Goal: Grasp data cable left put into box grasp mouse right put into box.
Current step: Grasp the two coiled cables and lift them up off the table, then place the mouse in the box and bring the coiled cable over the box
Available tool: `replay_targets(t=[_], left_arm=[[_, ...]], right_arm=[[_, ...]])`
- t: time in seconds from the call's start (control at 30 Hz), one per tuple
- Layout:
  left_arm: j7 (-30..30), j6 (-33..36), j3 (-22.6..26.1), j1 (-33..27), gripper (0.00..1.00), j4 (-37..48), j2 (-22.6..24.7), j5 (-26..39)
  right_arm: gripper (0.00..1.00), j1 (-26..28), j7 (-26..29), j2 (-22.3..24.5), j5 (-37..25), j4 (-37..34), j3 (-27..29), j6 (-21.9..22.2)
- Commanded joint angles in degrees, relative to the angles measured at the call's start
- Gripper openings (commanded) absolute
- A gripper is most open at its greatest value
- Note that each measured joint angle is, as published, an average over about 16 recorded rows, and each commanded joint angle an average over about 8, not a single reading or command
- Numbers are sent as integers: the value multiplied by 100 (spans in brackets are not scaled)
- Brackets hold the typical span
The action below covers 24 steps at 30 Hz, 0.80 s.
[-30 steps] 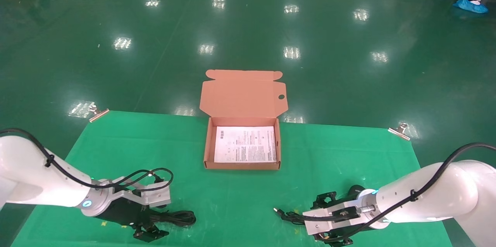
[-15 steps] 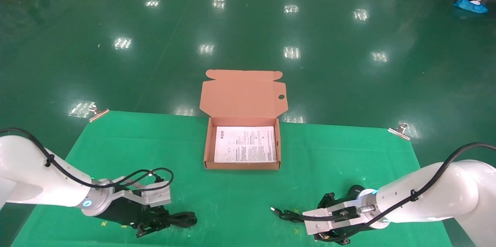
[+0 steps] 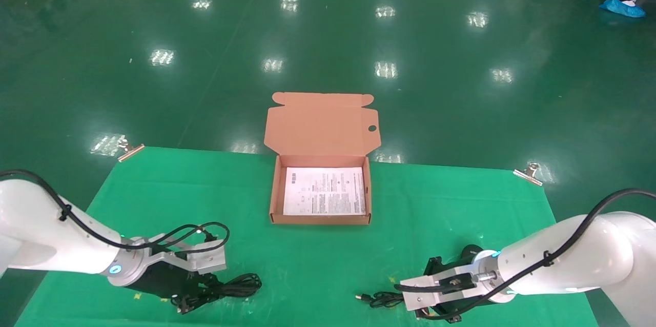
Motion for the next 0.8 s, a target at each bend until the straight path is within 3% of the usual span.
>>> replay_targets(t=[0.03,0.27,0.53,0.8], left_arm=[[-4,-1,-1,6,0,7,2,-1],[84,-4,18,-135,0,-223,-64,54],[139,-99,-55,-447,0,-1187,-346,82],[-243,-549,-93,-664,0,-2530,-505,403]], right_arm=[[0,-7,-9,-14,-17,-7,-15,-4],[0,211,187,339,242,201,288,55],[0,756,488,907,400,753,767,287],[0,1355,610,825,564,1010,1150,706]])
